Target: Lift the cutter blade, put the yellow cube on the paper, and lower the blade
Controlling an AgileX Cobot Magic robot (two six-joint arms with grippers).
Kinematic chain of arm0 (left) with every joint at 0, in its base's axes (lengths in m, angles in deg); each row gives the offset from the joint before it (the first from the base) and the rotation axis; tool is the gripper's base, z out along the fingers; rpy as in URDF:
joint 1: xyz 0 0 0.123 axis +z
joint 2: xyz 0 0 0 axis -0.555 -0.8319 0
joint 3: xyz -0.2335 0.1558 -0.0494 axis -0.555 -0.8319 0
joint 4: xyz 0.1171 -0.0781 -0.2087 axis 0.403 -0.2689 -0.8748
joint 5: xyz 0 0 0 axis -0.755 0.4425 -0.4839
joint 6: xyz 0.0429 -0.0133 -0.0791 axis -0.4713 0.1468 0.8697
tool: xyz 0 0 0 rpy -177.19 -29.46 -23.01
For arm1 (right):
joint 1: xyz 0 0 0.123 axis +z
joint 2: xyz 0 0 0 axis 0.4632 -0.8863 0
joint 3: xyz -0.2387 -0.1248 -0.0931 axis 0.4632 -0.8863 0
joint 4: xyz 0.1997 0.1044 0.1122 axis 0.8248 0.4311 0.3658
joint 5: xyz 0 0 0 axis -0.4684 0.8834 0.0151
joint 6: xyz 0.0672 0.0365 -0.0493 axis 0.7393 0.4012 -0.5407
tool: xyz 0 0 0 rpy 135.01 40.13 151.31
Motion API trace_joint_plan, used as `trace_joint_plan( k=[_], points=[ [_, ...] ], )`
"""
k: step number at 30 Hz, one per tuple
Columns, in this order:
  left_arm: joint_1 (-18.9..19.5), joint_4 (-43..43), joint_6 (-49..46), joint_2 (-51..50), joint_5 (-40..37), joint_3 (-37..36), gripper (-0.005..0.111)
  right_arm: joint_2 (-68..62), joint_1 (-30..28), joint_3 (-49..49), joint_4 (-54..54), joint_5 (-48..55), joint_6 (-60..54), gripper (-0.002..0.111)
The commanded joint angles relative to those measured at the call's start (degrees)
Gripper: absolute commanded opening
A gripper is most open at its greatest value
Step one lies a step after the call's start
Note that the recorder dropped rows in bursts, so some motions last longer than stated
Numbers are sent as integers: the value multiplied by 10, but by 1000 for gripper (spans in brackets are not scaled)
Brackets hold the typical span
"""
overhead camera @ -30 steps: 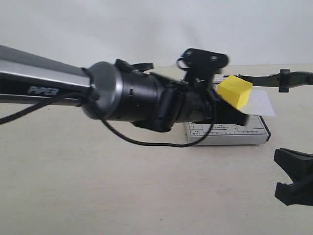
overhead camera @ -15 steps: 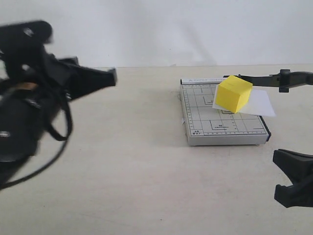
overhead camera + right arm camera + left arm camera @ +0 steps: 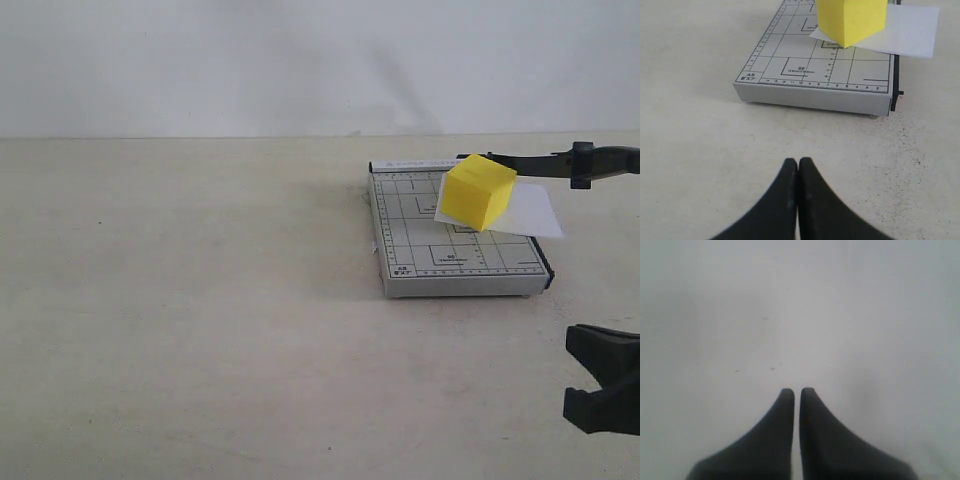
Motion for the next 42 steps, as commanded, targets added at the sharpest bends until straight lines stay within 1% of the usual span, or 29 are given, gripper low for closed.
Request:
trace_joint_plan(
  k=[1,2,4,5,6,8,10,14,17,18,19,20,21,22,23,25,26,27,28,29,30,31,33,34,35,38,39,41,42],
  points=[
    [-29,-37,-33,128,103,-12,4,0,-1,2,-2,-11,3,0],
    [-41,-37,-25,128,121,-15,4,0,-1,2,-2,-11,5,0],
    [-61,-37,-18,128,195,-12,4,0,-1,1,-2,-10,11,0],
    [-74,-37,-18,128,186,-16,4,0,-1,1,-11,-13,15,0],
    [-87,-37,-12,128,150,-20,4,0,-1,0,-16,-16,17,0],
    [-113,-37,48,120,29,-34,4,0,-1,1,-20,-23,17,0],
    [-145,-37,119,110,-71,-54,4,0,-1,1,-25,-39,17,0],
    [-204,-37,182,104,-210,-116,4,0,-1,2,-26,-63,17,0],
    [-246,-37,282,104,-291,-173,4,0,-1,2,-26,-62,17,0],
    [-269,-37,363,104,-393,-217,4,0,-1,2,-26,-59,17,0],
    [-287,-37,458,104,-560,-277,4,0,-1,2,-26,-59,17,0],
    [-287,-37,555,104,-681,-312,4,0,-1,2,-26,-53,17,0],
    [-287,-37,570,104,-757,-309,4,0,-1,2,-26,-36,17,0],
    [-287,-37,570,104,-816,-299,4,0,-1,2,-26,-21,17,0],
    [-287,-37,579,104,-855,-295,4,0,-1,2,-26,-20,17,0],
    [-287,-37,583,104,-899,-294,4,0,-1,2,-26,-20,17,0],
    [-287,-37,583,104,-902,-294,4,0,-1,2,-26,-20,17,0],
    [-287,-37,576,101,-821,-301,4,0,-1,2,-26,-20,17,0],
    [-287,1,575,63,-588,-326,4,0,-1,2,-26,-20,17,0],
    [-287,49,569,14,-455,-344,4,0,-1,2,-26,-20,17,0],
    [-287,60,562,-15,-382,-348,4,0,-1,2,-26,-20,17,0],
    [-287,59,569,-45,-322,-348,4,0,-1,2,-26,-20,17,0],
    [-287,61,571,-123,-239,-324,4,0,-1,2,-27,-20,17,0],
    [-287,61,571,-144,-212,-315,4,0,-1,2,-27,-20,17,0],
    [-287,79,561,-192,-115,-295,4,0,-1,2,-27,-20,17,0],
    [-287,147,560,-250,64,-289,4,0,-1,2,-27,-20,17,0],
    [-287,162,560,-265,111,-289,4,0,-1,2,-27,-20,17,0],
    [-287,172,560,-285,159,-289,4,0,-1,2,-27,-20,17,0],
    [-287,166,570,-289,145,-289,4,0,-1,2,-27,-20,17,0]
  ],
)
